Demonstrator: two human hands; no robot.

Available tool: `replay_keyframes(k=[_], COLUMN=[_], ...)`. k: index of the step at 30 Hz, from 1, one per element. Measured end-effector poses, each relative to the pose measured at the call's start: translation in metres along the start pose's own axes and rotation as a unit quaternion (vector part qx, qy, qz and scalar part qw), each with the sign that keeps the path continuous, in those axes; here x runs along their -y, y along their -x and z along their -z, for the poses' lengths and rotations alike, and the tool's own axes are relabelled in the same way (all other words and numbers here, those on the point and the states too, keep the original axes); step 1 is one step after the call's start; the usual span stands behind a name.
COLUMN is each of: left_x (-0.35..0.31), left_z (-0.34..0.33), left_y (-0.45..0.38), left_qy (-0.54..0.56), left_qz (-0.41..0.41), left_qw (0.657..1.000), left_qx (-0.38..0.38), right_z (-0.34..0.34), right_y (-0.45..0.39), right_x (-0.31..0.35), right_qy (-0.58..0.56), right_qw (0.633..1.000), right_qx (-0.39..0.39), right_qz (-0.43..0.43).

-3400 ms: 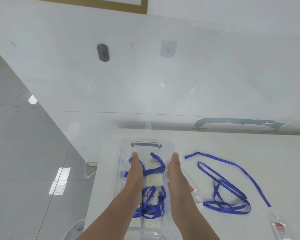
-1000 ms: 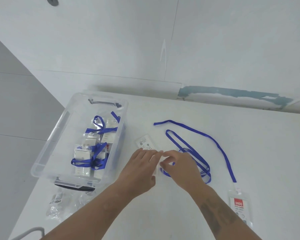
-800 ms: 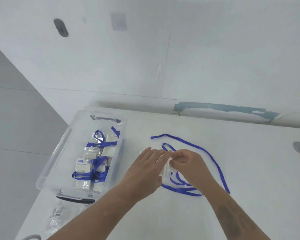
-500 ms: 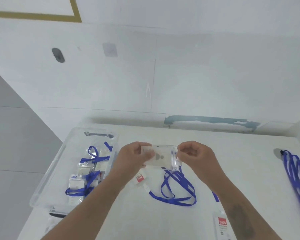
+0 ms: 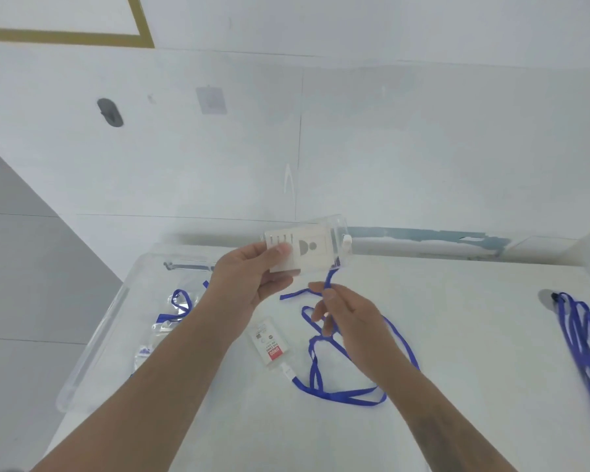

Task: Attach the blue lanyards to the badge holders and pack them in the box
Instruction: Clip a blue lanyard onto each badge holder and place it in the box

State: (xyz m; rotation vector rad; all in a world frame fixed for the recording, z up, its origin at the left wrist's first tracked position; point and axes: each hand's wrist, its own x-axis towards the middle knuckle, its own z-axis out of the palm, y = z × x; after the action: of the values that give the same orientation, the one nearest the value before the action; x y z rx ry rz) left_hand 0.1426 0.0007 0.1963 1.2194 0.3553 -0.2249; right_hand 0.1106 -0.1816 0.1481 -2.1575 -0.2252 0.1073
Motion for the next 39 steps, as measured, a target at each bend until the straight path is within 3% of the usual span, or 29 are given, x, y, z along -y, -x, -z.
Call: replay_keyframes(k=[2, 5, 7, 11, 16, 19, 23, 26, 29, 33, 36, 39], left_x=[0.001, 0.006, 0.008, 0.013, 0.011, 0.007, -0.003, -0.007, -0.008, 0.001, 0.011, 0.017], left_z=[-0.002, -0.004, -0.003, 0.002, 0.009, 0.014, 0.014, 0.013, 0.013, 0.013, 0.018, 0.023], left_y=[-0.004, -0.008, -0.010, -0.006, 0.005, 0.010, 0.013, 0.005, -0.003, -0.007, -0.006, -0.002], left_qy=[-0.031, -0.103, -0.155, -0.229, -0.257, -0.191, -0.059, 0.024, -0.003, -0.141, -0.201, -0.227], left_qz=[-0.015, -0.043, -0.063, -0.089, -0.050, -0.020, -0.016, -0.010, -0.030, -0.067, -0.064, -0.050], left_qw=[0.999, 0.992, 0.983, 0.966, 0.965, 0.981, 0.996, 0.999, 0.998, 0.980, 0.971, 0.969], left_qx=[-0.022, -0.060, -0.077, -0.082, -0.032, 0.021, 0.058, 0.020, -0.051, -0.126, -0.108, -0.078], right_z=[-0.009, -0.009, 0.000, 0.034, 0.070, 0.074, 0.053, 0.021, -0.001, 0.000, 0.022, 0.048], right_y=[-0.002, -0.009, -0.016, -0.039, -0.070, -0.084, -0.082, -0.063, -0.034, -0.013, -0.024, -0.044], right_x=[0.010, 0.040, 0.061, 0.085, 0.088, 0.071, 0.037, 0.025, 0.030, 0.051, 0.065, 0.066], right_qy=[0.120, 0.213, 0.278, 0.301, 0.191, 0.050, -0.100, -0.145, -0.082, 0.125, 0.224, 0.195], right_qw=[0.991, 0.968, 0.951, 0.944, 0.973, 0.994, 0.983, 0.968, 0.980, 0.977, 0.964, 0.974], right_qx=[0.042, 0.125, 0.126, 0.117, 0.103, 0.094, 0.091, 0.121, 0.130, 0.172, 0.140, 0.103], right_qz=[0.051, 0.049, 0.053, 0.073, 0.076, 0.006, -0.124, -0.167, -0.128, -0.017, 0.034, 0.054])
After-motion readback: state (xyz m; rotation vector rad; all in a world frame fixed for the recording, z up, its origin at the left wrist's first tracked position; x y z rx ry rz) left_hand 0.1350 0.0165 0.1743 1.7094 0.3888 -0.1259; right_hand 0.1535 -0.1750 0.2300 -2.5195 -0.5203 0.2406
